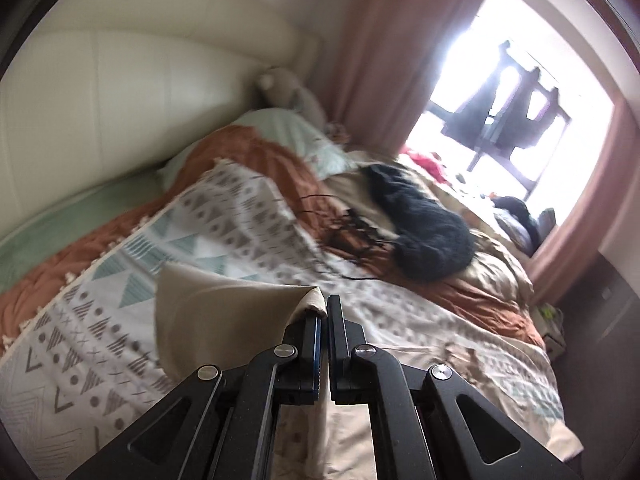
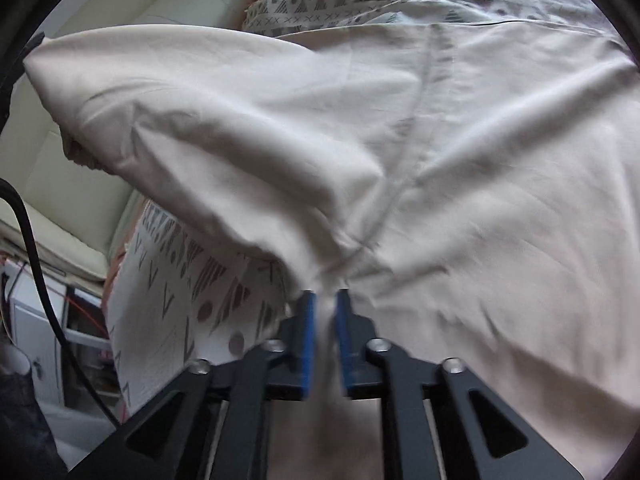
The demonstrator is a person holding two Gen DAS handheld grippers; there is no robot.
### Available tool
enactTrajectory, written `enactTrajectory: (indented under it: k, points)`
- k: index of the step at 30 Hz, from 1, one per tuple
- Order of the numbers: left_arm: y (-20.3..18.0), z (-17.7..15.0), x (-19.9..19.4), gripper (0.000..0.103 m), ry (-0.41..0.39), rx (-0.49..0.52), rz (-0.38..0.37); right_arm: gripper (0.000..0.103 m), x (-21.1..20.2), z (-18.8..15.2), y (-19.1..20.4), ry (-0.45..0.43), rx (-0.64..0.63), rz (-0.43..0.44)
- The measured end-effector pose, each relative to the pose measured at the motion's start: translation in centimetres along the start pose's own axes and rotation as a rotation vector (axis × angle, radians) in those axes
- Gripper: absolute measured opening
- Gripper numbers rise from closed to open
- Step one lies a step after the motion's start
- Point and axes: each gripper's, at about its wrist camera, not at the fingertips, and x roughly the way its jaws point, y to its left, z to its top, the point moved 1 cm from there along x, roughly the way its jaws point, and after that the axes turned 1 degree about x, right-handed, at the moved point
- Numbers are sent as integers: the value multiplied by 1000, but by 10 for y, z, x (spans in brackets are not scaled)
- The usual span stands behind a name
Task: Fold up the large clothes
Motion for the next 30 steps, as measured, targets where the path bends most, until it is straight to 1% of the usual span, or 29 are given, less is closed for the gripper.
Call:
enactTrajectory:
  k: [1, 2, 5, 6, 7, 9, 11, 12, 13, 15, 17, 18, 19, 20, 22, 25, 27, 30]
  points:
    - [-8, -2, -1, 2, 2, 10, -14, 37, -14, -5, -4, -21, 7, -6]
    - [-16, -3, -2, 2, 5, 19, -26, 39, -31, -9, -9, -51, 7, -24]
    - [-42, -10, -4, 2, 15, 47, -54, 40, -79, -19, -22, -114, 13, -86]
    - [-53, -13, -4, 2, 21, 56, -64, 41, -94, -22, -28, -138, 26, -83]
    - [-60, -14, -4, 2, 26, 61, -72, 44, -114, -26, -35, -169, 40, -95]
    - [-76, -19, -4, 2, 38, 77, -91, 49, -142, -29, -46, -205, 49, -160]
    - [-91, -24, -3, 2, 48, 96, -101, 49, -167, -38, -56, -225, 65, -220]
    - [-98, -27, -2, 2, 54, 109, -107, 49, -181, -45, -61, -229, 81, -233]
    - [-107, -31, -1, 2, 62, 123, -113, 49, -191, -48, -68, -230, 88, -236]
    - [-124, -38, 2, 2, 78, 145, -125, 49, -217, -64, -79, -242, 118, -231]
    - [-136, -46, 5, 2, 91, 153, -139, 55, -238, -82, -93, -278, 147, -197]
    - [-144, -52, 7, 2, 103, 159, -148, 61, -248, -92, -102, -306, 164, -198]
    - [-150, -56, 10, 2, 112, 164, -154, 61, -254, -101, -112, -334, 192, -219]
    - [-156, -61, 12, 2, 122, 171, -157, 61, -257, -104, -119, -343, 210, -235]
    - [-173, -75, 18, 2, 145, 190, -161, 61, -253, -104, -139, -334, 260, -287]
    - [-194, -97, 29, 2, 181, 218, -171, 61, -249, -99, -160, -331, 311, -245]
    - [-209, -112, 39, 2, 210, 237, -176, 61, -245, -97, -174, -303, 374, -227]
    - [-227, -134, 54, 2, 253, 253, -190, 61, -248, -101, -184, -293, 402, -210]
